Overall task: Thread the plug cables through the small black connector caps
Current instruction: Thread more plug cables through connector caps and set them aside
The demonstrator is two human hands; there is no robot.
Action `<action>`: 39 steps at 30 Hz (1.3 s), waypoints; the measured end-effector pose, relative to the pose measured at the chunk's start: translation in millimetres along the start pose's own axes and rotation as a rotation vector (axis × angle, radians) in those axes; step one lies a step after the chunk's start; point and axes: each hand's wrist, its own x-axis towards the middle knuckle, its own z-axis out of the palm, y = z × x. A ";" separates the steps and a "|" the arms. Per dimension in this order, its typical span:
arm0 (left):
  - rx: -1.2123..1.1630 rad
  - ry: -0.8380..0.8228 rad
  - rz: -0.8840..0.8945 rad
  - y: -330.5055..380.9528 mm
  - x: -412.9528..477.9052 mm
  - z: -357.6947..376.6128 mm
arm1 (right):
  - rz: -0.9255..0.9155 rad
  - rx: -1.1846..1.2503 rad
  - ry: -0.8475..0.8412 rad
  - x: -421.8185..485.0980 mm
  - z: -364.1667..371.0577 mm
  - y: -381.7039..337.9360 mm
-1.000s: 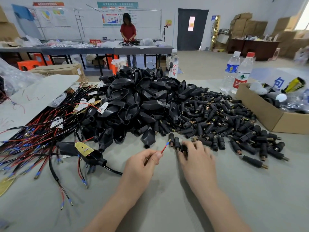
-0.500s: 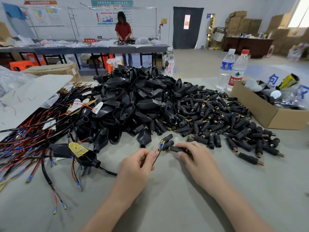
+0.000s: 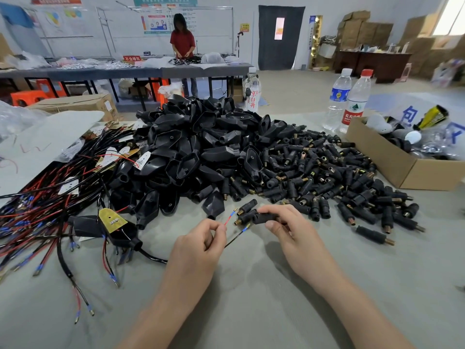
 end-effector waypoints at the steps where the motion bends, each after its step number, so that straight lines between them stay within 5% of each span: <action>1: 0.006 0.001 0.004 -0.5 -0.2 -0.1 | -0.005 -0.007 -0.008 -0.1 0.3 0.5; 28: 0.006 -0.005 0.006 -2.8 0.3 2.6 | -0.076 -0.050 -0.102 -3.7 5.9 -8.5; 39: -0.023 0.044 -0.011 2.2 2.0 1.1 | 0.053 0.262 -0.190 -6.5 20.3 -19.0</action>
